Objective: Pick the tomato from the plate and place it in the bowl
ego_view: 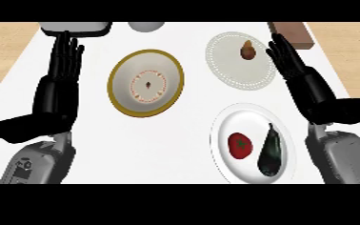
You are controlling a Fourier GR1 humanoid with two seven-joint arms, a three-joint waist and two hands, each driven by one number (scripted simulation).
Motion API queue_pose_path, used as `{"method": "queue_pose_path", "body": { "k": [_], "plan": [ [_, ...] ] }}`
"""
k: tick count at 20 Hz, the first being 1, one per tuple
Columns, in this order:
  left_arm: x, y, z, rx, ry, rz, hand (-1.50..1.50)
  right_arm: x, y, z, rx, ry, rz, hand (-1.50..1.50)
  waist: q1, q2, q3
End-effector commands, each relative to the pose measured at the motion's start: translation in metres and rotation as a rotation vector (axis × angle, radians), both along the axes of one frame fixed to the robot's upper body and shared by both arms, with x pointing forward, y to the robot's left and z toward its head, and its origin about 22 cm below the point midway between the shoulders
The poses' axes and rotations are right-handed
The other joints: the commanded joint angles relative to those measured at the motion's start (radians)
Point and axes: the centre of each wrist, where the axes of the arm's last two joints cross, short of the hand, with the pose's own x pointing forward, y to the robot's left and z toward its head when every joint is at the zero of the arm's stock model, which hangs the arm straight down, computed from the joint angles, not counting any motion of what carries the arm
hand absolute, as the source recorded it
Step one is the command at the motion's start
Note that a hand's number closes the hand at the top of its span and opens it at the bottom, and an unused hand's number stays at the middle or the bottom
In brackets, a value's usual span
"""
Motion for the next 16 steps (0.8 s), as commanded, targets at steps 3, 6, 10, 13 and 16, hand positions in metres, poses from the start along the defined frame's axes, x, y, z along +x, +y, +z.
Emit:
{"method": "queue_pose_path", "body": {
  "k": [3, 6, 10, 13, 16],
  "plan": [
    [0.003, 0.039, 0.006, 0.041, 0.036, 0.061, 0.00, -0.032, 0.078, -0.005, 0.130, 0.003, 0.437, -1.50, 0.017, 0.055, 0.010],
    [0.007, 0.050, 0.004, 0.071, 0.088, 0.068, 0.00, -0.052, 0.144, -0.006, 0.214, 0.040, 0.823, -1.50, 0.077, 0.067, 0.012],
    [-0.003, 0.085, -0.007, 0.032, 0.164, 0.115, 0.00, -0.088, 0.104, -0.023, -0.038, -0.256, 0.305, -1.50, -0.027, 0.051, 0.010],
    [-0.008, 0.098, -0.016, 0.025, 0.187, 0.111, 0.00, -0.130, 0.099, -0.051, -0.102, -0.317, 0.424, -1.50, -0.022, 0.054, 0.011],
    [0.004, 0.098, 0.000, 0.017, 0.176, 0.087, 0.00, -0.149, 0.080, -0.044, -0.215, -0.368, 0.420, -1.50, -0.022, 0.056, 0.011]
  ]
}}
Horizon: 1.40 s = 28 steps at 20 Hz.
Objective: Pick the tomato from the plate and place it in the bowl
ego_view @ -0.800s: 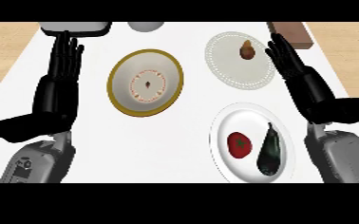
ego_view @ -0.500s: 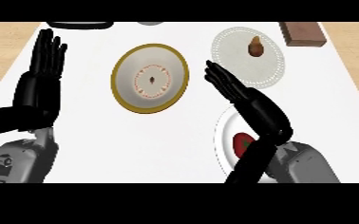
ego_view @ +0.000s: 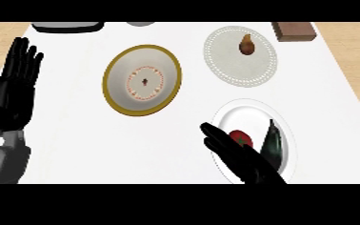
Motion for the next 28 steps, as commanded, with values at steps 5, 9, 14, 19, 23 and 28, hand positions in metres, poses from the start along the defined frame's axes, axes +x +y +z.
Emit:
{"method": "queue_pose_path", "body": {
  "k": [5, 9, 14, 19, 23, 28],
  "plan": [
    [0.002, 0.020, -0.003, 0.000, 0.012, -0.004, 0.00, -0.037, -0.054, 0.050, -0.342, -0.165, -0.128, -1.50, -0.012, 0.003, -0.001],
    [0.003, 0.023, -0.012, -0.010, 0.015, 0.011, 0.00, -0.043, -0.066, 0.093, -0.476, -0.132, -0.213, -1.50, -0.005, 0.006, -0.002],
    [0.004, 0.020, 0.004, -0.002, 0.010, -0.011, 0.00, -0.044, -0.087, 0.124, -0.858, -0.089, -0.152, -1.50, 0.005, 0.005, -0.002],
    [0.018, 0.005, -0.003, -0.007, 0.015, -0.028, 0.00, -0.037, -0.080, 0.138, -1.046, -0.050, -0.092, -1.50, 0.013, 0.011, -0.002],
    [0.016, 0.012, 0.002, -0.010, 0.005, -0.028, 0.00, -0.016, -0.081, 0.128, -1.099, 0.016, -0.069, -1.50, 0.020, 0.010, 0.000],
    [0.013, 0.011, -0.010, -0.001, 0.008, -0.024, 0.00, -0.016, -0.085, 0.142, -1.122, 0.019, -0.073, -1.50, 0.016, 0.008, 0.000]
  ]
}}
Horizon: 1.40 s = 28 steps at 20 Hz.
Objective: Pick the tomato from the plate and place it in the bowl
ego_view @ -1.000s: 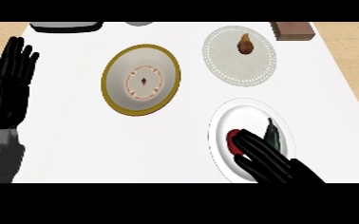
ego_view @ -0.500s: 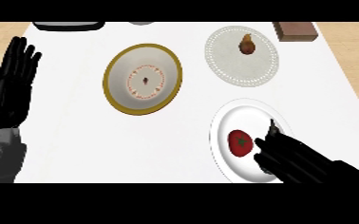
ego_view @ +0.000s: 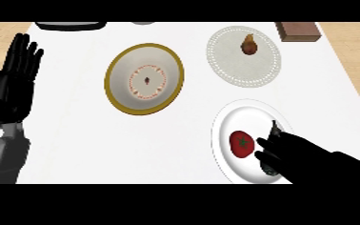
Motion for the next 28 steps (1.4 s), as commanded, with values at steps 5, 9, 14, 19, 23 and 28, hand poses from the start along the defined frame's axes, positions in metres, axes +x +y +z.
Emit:
{"method": "queue_pose_path", "body": {
  "k": [5, 9, 14, 19, 23, 28],
  "plan": [
    [-0.011, 0.007, 0.000, 0.009, -0.012, 0.016, 0.00, 0.022, 0.021, -0.038, -0.051, 0.026, -0.010, -1.50, 0.006, 0.000, 0.001],
    [-0.011, 0.011, -0.005, -0.008, 0.000, -0.005, 0.00, 0.037, 0.021, -0.051, -0.069, 0.054, -0.019, -1.50, 0.005, 0.000, 0.001],
    [-0.013, 0.001, -0.009, -0.007, 0.015, 0.013, 0.00, 0.038, -0.001, -0.076, -0.055, 0.058, -0.059, -1.50, -0.001, -0.001, 0.001],
    [-0.004, 0.006, -0.009, -0.012, 0.003, -0.004, 0.00, 0.076, 0.014, -0.088, -0.060, 0.063, -0.066, -1.50, 0.004, 0.001, 0.001],
    [-0.010, 0.025, 0.005, -0.005, 0.001, 0.015, 0.00, 0.059, 0.002, -0.103, -0.026, 0.058, -0.039, -1.50, -0.001, -0.001, 0.001],
    [0.012, -0.009, 0.017, -0.016, 0.012, -0.010, 0.00, 0.068, 0.014, -0.112, 0.012, 0.059, 0.001, -1.50, -0.002, 0.000, 0.001]
  ]
}}
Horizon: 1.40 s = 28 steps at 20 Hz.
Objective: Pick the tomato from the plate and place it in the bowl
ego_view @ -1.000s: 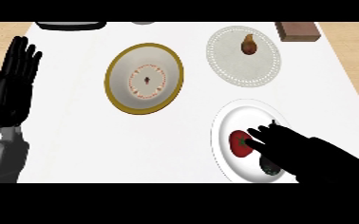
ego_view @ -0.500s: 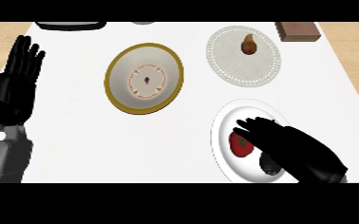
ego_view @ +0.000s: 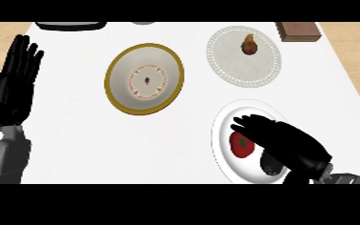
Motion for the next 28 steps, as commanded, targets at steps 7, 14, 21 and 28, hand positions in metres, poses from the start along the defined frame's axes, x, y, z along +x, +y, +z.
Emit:
{"method": "queue_pose_path", "body": {
  "k": [7, 14, 21, 28],
  "plan": [
    [0.013, -0.007, 0.009, -0.004, -0.008, 0.009, 0.00, -0.004, 0.030, -0.035, -0.030, 0.011, 0.020, -1.50, -0.002, 0.000, 0.000],
    [-0.011, 0.012, 0.003, -0.008, -0.001, -0.019, 0.00, -0.002, 0.033, -0.046, -0.049, 0.002, 0.014, -1.50, 0.000, -0.001, 0.000],
    [0.002, -0.002, 0.009, -0.010, -0.015, 0.014, 0.00, 0.022, 0.015, -0.071, -0.087, 0.046, -0.032, -1.50, 0.000, 0.000, 0.000],
    [-0.002, 0.003, 0.003, 0.008, -0.003, 0.009, 0.00, 0.048, 0.015, -0.076, -0.119, 0.023, -0.051, -1.50, 0.003, 0.000, 0.000]
  ]
}}
